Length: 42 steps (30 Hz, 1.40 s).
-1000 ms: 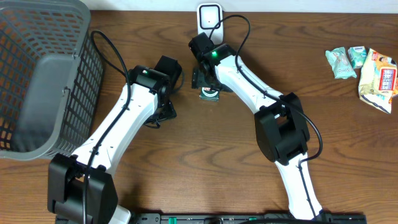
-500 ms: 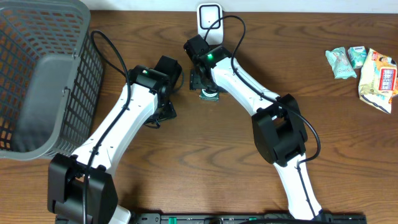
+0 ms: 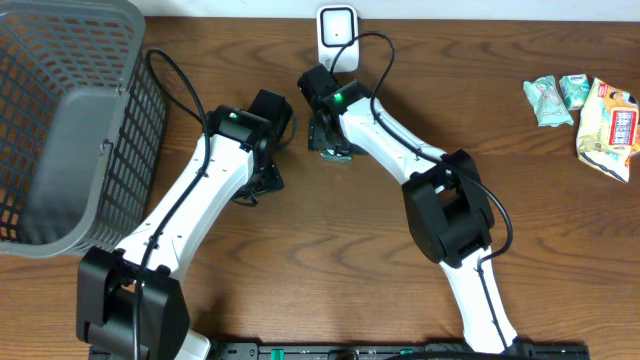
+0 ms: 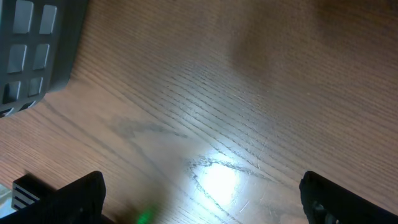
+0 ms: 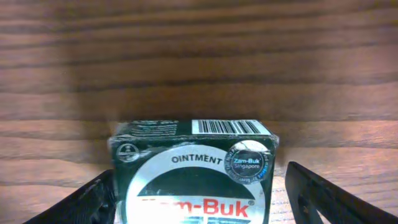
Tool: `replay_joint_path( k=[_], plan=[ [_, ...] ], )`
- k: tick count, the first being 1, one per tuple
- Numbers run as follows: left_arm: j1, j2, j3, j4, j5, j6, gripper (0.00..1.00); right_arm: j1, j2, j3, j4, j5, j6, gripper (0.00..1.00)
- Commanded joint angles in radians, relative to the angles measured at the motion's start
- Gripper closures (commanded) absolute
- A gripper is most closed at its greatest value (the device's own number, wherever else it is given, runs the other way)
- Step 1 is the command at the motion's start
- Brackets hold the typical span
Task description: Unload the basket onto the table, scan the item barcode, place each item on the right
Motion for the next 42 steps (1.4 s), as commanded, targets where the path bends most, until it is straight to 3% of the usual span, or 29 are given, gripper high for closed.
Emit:
replay_joint_path(
  k=[1, 11, 16, 22, 33, 37, 42],
  plan=[
    [0.003, -0.005, -0.005, -0.006, -0.016, -0.009, 0.02, -0.003, -0.004, -0.02, 0.018, -0.013, 0.01, 0.21],
    [0.003, -0.005, -0.005, -0.007, -0.016, -0.009, 0.03, -0.015, -0.004, -0.023, 0.03, -0.079, -0.043, 0.43],
    [0.003, -0.005, -0.005, -0.007, -0.016, -0.008, 0.02, -0.047, -0.005, -0.023, 0.029, -0.166, -0.071, 0.42],
    [0.003, -0.005, -0.005, -0.006, -0.016, -0.009, 0.02, -0.112, -0.009, -0.019, 0.033, -0.417, -0.238, 0.41],
    [0.003, -0.005, -0.005, -0.007, -0.016, -0.009, 0.02, -0.221, -0.011, -0.02, -0.012, -1.172, -0.759, 0.4],
    [0.003, -0.005, -0.005, -0.007, -0.016, -0.008, 0.02, -0.223, -0.011, -0.02, -0.048, -1.259, -0.876, 0.4],
    [0.003, -0.005, -0.005, -0.007, -0.016, -0.008, 0.02, -0.223, -0.011, -0.02, -0.055, -1.26, -0.9, 0.4]
  ],
)
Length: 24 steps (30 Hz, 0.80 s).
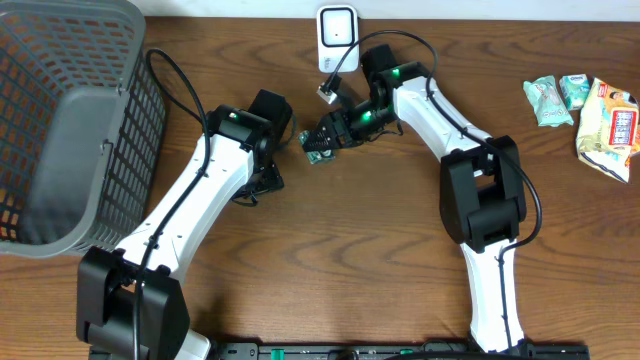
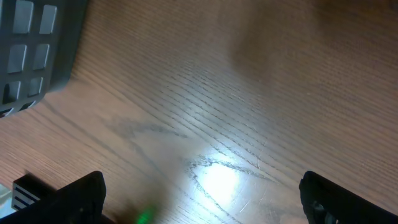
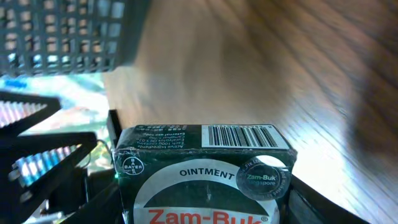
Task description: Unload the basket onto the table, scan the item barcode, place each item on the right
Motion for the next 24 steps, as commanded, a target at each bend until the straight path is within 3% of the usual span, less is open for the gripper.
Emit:
replay_joint_path(
  k=[1, 8, 12, 16, 20, 24],
  plan=[
    [0.003, -0.005, -0.005, -0.007, -0.016, -0.009, 0.02, 0.0, -0.006, -0.003, -0.003, -0.092, -0.084, 0.4],
    [0.003, -0.005, -0.005, -0.007, -0.016, -0.008, 0.02, 0.0, -0.006, -0.003, -0.069, -0.038, -0.227, 0.41],
    [0.003, -0.005, -0.005, -0.007, -0.016, -0.009, 0.02, 0.0, -0.006, -0.003, -0.109, 0.251, -0.153, 0.45],
    [0.003, -0.005, -0.005, -0.007, -0.016, -0.008, 0.02, 0.0, -0.006, -0.003, -0.113, 0.521, 0.062, 0.33],
    [0.003, -0.005, -0.005, -0.007, -0.016, -0.009, 0.02, -0.003, -0.011, -0.003, -0.114, 0.544, 0.109, 0.02],
    [0.003, -0.005, -0.005, -0.007, -0.016, -0.009, 0.03, -0.017, -0.041, 0.011, -0.14, 0.546, 0.177, 0.01]
  ],
)
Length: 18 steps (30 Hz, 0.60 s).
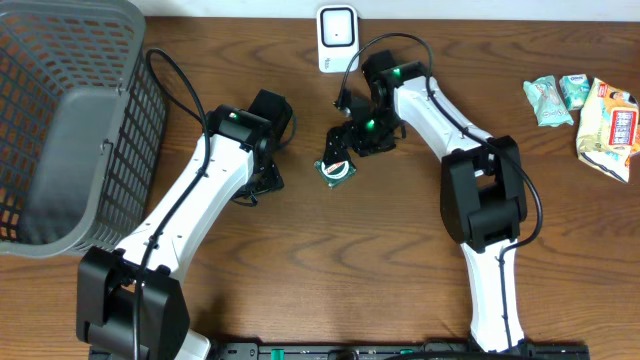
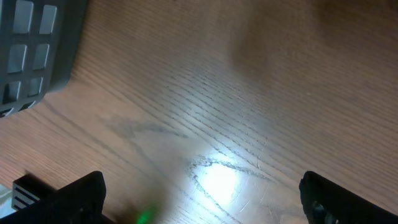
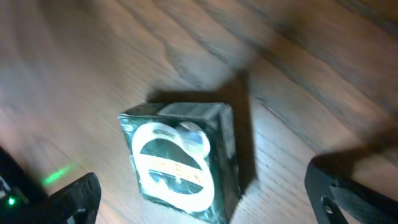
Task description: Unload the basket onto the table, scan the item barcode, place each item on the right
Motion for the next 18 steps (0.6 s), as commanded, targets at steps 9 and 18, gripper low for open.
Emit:
replay_joint_path(
  k=[9, 18],
  plan=[
    [0.003, -0.005, -0.005, -0.006, -0.016, -0.009, 0.03, 0.022, -0.158, 0.015, -0.013, 0.051, 0.313, 0.22],
    [0.003, -0.005, -0.005, -0.006, -0.016, -0.009, 0.02, 0.142, -0.153, 0.014, 0.137, 0.213, 0.513, 0.99]
  ],
)
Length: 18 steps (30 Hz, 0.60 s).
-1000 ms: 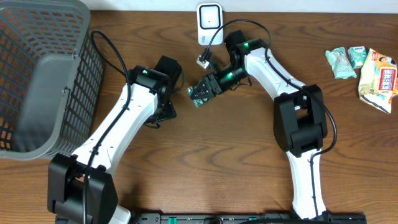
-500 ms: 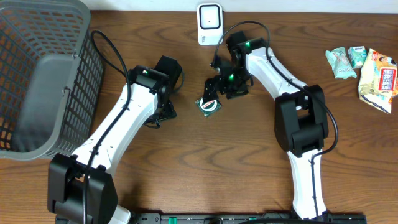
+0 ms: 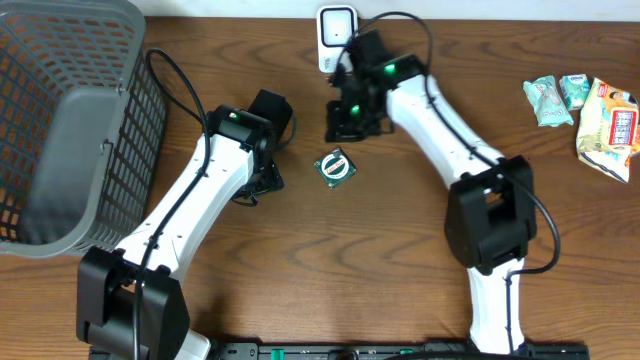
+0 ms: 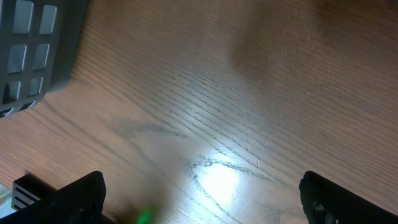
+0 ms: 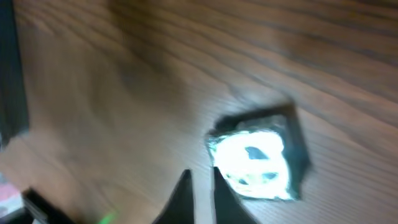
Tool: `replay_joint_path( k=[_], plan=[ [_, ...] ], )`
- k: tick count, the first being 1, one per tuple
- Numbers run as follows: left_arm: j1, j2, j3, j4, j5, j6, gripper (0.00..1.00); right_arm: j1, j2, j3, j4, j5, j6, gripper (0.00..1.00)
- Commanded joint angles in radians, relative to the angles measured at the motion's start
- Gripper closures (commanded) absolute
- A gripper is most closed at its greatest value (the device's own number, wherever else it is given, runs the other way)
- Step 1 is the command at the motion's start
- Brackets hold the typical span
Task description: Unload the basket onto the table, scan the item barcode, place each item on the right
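Observation:
The item, a dark green ointment box point(image 3: 333, 166) with a round white label, lies flat on the wooden table, free of both grippers. In the right wrist view the box point(image 5: 258, 158) is a bright blur just right of the fingertips. My right gripper point(image 3: 343, 120) point(image 5: 204, 198) hangs between the box and the white scanner point(image 3: 338, 30), fingers together on nothing. My left gripper point(image 3: 262, 183) point(image 4: 205, 199) is open over bare wood, left of the box.
A grey mesh basket point(image 3: 60, 130) fills the left end of the table; its corner point(image 4: 37, 43) shows in the left wrist view. Several snack packets point(image 3: 590, 110) lie at the far right. The scanner stands at the table's back edge.
My right gripper was open low beside the box; now it is shut and stands farther back, nearer the scanner. The box lies where it lay. The left arm has not moved.
My right gripper first held the ointment box low over the table in front of the scanner. Then it held the box tilted, off to the scanner's left. After that the box lay released on the table, and now the gripper is shut and apart from it.

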Motion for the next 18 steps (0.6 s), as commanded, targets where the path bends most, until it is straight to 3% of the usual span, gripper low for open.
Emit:
replay_joint_path(
  k=[1, 9, 18],
  plan=[
    [0.003, -0.005, -0.005, -0.007, -0.016, -0.009, 0.02, 0.053, -0.001, 0.008, 0.034, 0.164, 0.194, 0.99],
    [0.003, -0.005, -0.005, -0.007, -0.016, -0.009, 0.02, 0.174, 0.035, 0.002, 0.068, 0.526, 0.439, 0.99],
    [0.003, -0.005, -0.005, -0.007, -0.016, -0.009, 0.02, 0.21, 0.143, 0.002, 0.135, 0.535, 0.441, 0.99]
  ],
)
